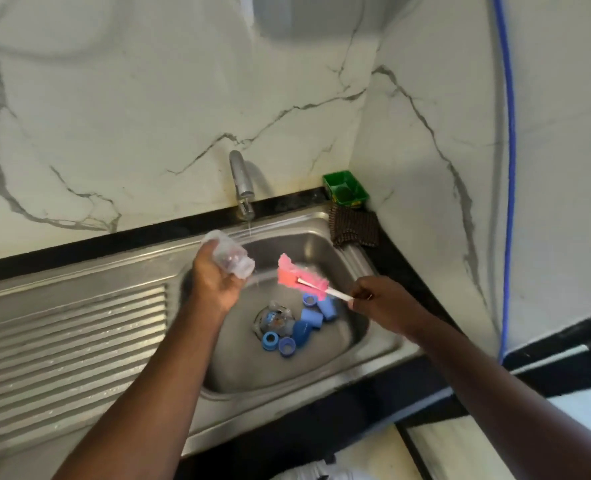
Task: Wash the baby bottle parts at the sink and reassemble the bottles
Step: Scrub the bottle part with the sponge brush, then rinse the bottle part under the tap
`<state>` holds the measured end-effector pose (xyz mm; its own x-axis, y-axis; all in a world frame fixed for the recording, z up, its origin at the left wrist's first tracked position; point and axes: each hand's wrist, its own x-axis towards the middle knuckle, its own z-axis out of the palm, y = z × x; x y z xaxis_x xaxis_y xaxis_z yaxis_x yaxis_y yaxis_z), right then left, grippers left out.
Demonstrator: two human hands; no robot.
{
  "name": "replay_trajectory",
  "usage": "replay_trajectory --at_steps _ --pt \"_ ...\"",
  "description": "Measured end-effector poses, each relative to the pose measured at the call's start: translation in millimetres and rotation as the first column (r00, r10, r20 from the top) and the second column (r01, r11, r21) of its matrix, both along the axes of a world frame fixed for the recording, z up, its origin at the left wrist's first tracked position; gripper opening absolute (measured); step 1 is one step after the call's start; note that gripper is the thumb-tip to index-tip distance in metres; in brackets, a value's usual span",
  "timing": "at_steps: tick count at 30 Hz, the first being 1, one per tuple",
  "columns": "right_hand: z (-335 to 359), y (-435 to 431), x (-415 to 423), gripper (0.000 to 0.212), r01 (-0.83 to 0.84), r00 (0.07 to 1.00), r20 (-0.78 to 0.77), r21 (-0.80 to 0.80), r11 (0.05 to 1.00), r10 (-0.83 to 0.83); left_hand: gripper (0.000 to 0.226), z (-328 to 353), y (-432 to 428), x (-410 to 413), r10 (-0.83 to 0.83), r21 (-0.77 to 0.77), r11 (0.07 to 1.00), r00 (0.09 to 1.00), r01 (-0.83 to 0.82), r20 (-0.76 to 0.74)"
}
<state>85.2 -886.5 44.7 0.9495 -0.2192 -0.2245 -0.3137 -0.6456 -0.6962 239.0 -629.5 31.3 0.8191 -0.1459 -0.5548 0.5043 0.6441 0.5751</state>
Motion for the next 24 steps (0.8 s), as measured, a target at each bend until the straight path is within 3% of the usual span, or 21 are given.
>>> replay_trajectory --at_steps 2,6,11,14,20,24 --pt "-13.5 -14.9 -6.1 0.015 0.085 0.995 0.054 -0.126 0.988 -0.079 0.056 -12.9 -12.0 -16.4 -0.102 0.013 0.995 0.992 0.103 -0.067" --pt "-29.1 -36.6 -21.2 0.011 0.266 0.964 0.066 -0.217 0.939 -0.258 0.034 -19.9 -51.5 -57.9 -0.31 -0.064 0.951 0.938 0.304 -0.156" --pt "-43.8 -59.3 -27.8 0.009 0.47 0.882 0.117 -0.288 0.835 -0.456 0.048 -32.6 -87.4 -84.8 -0.462 -0.101 0.887 0.866 0.451 -0.194" --pt "-56.3 -72.2 -27.9 0.018 0.478 0.869 0.073 -0.38 0.792 -0.489 0.058 -35.1 -97.0 -90.9 -0.478 -0.078 0.878 0.853 0.472 -0.211" --pt "-72.3 -83.4 -22.9 0.025 0.531 0.836 0.103 -0.4 0.747 -0.539 0.066 -41.8 -98.9 -93.9 -0.567 0.054 0.802 0.787 0.595 -0.244" --pt "-80.7 -88.5 -22.1 0.031 0.527 0.843 0.115 -0.371 0.765 -0.525 0.064 -41.9 -101.8 -96.6 -0.553 0.05 0.815 0.799 0.578 -0.236"
